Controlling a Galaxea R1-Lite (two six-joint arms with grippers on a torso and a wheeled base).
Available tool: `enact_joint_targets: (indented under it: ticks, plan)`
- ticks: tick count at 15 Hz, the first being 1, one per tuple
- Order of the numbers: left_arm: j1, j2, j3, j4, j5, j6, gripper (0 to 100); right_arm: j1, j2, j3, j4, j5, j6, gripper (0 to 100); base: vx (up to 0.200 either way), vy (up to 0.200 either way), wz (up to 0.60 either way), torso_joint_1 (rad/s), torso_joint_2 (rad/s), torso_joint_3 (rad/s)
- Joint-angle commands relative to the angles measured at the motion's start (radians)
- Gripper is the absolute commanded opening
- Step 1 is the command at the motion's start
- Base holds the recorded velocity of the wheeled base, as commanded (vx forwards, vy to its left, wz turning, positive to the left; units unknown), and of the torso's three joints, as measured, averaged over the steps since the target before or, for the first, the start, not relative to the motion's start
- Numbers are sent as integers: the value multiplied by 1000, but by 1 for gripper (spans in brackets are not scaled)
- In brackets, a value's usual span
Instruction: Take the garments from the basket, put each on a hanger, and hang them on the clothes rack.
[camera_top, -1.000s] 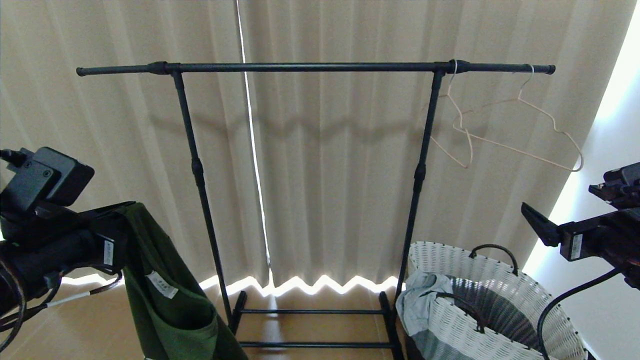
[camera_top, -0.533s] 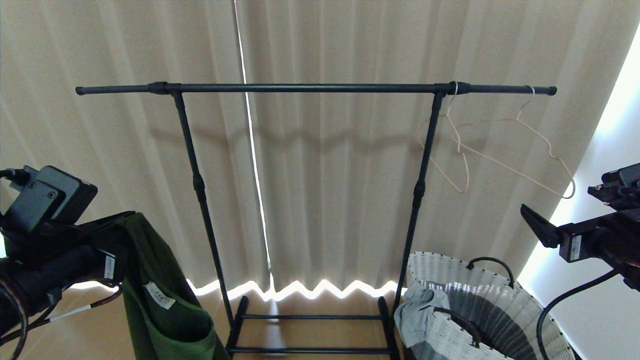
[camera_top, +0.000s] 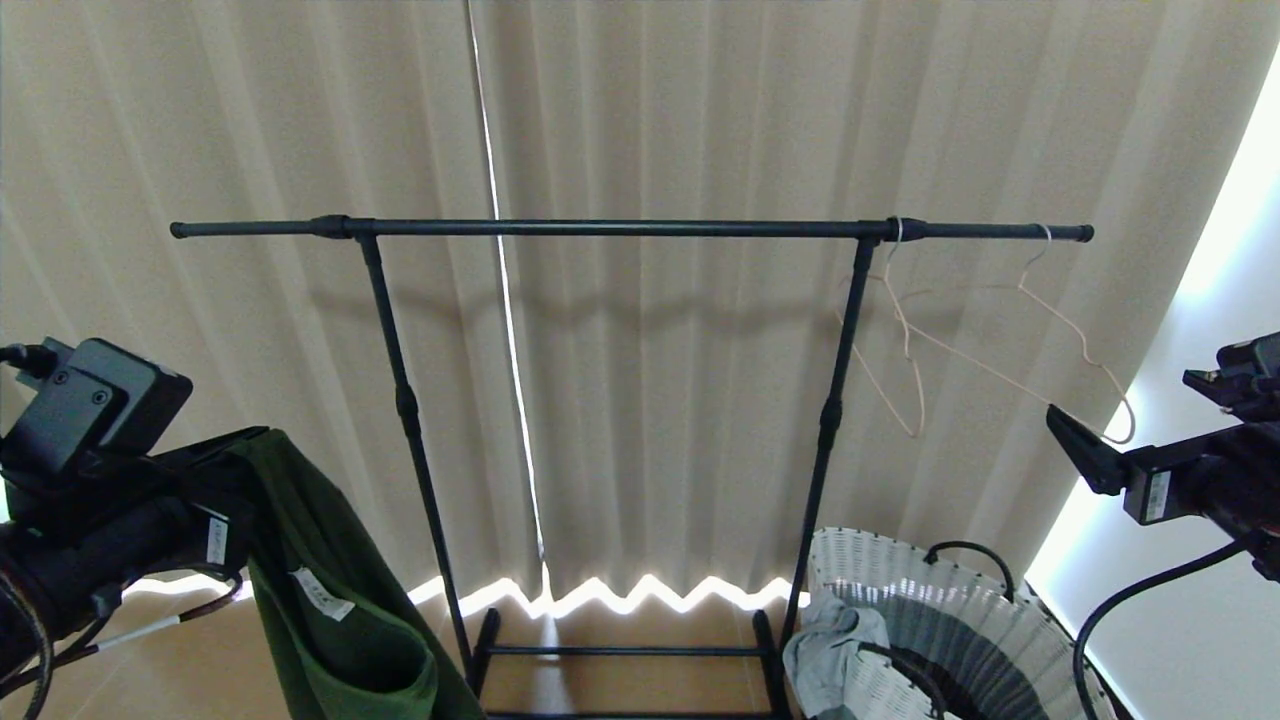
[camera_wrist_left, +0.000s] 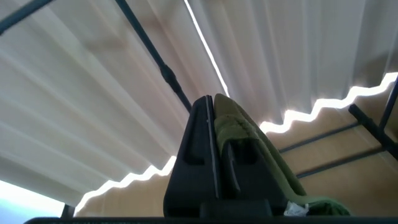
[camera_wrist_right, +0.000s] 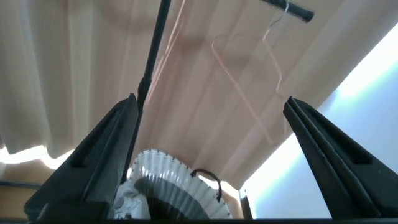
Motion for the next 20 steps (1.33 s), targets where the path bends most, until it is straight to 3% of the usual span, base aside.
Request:
enact_joint_targets:
  ticks: [1,4,8,20]
  plan:
    - [0,-12,4,-10,0,-2,0,-1,-2,6,-8,2,2,100,0,0,0,46,-80,-46]
    - [0,-24,7,-10,-1,-2,0,-6,-55,27,17,8,1,100,0,0,0,6,-19,-7]
    - [-3,-27,7,-9,-1,-2,0,-4,-146,-17,236,0,4,100,50,-100,0,1,0,2]
    - [-3,-32,13,-9,-1,0,0,-4,-160,-11,250,-1,2,100,200,-200,0,4,-1,1]
